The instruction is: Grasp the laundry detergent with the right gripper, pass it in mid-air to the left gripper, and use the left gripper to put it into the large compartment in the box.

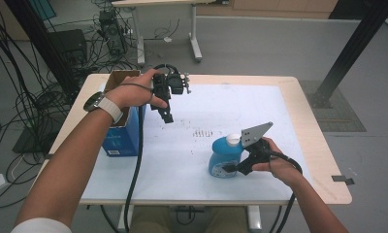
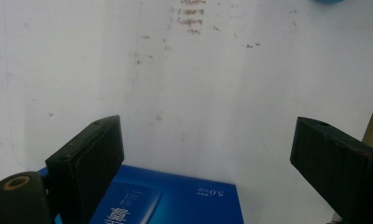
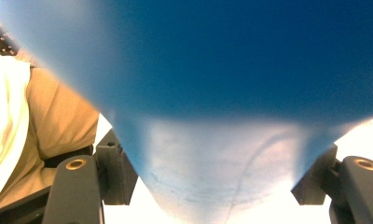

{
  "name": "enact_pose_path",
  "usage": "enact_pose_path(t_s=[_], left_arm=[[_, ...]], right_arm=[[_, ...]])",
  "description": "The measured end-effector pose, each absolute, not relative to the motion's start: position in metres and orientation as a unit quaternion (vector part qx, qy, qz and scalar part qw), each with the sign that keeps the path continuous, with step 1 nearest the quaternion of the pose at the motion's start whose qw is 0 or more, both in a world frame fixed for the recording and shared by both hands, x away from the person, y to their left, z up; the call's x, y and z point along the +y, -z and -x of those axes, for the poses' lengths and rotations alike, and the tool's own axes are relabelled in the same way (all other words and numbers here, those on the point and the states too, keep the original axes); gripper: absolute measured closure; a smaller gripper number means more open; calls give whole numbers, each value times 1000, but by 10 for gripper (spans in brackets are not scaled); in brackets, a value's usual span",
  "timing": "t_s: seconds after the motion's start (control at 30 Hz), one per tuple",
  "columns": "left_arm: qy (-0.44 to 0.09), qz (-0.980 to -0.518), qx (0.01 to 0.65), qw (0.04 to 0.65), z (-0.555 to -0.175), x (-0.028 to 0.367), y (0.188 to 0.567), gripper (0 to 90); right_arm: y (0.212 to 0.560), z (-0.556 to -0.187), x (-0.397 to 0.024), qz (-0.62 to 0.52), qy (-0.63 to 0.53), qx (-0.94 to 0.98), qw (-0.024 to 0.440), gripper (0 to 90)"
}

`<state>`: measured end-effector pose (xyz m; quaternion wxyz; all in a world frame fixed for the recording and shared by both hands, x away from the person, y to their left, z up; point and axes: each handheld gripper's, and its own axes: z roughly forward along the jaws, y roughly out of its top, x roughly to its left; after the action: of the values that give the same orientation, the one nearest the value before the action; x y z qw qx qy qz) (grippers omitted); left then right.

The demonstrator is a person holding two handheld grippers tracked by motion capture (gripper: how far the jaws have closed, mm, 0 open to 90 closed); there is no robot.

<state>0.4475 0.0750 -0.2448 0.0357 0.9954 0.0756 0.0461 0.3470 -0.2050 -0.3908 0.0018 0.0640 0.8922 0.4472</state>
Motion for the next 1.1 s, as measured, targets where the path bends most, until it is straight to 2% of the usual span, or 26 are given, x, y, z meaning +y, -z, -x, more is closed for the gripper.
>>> enact_pose_path(t_s=[1.1], left_arm=[[-44, -996, 75, 34, -448, 74, 247, 100]], right_arm=[[397, -348, -205, -70, -466, 882, 0, 358]])
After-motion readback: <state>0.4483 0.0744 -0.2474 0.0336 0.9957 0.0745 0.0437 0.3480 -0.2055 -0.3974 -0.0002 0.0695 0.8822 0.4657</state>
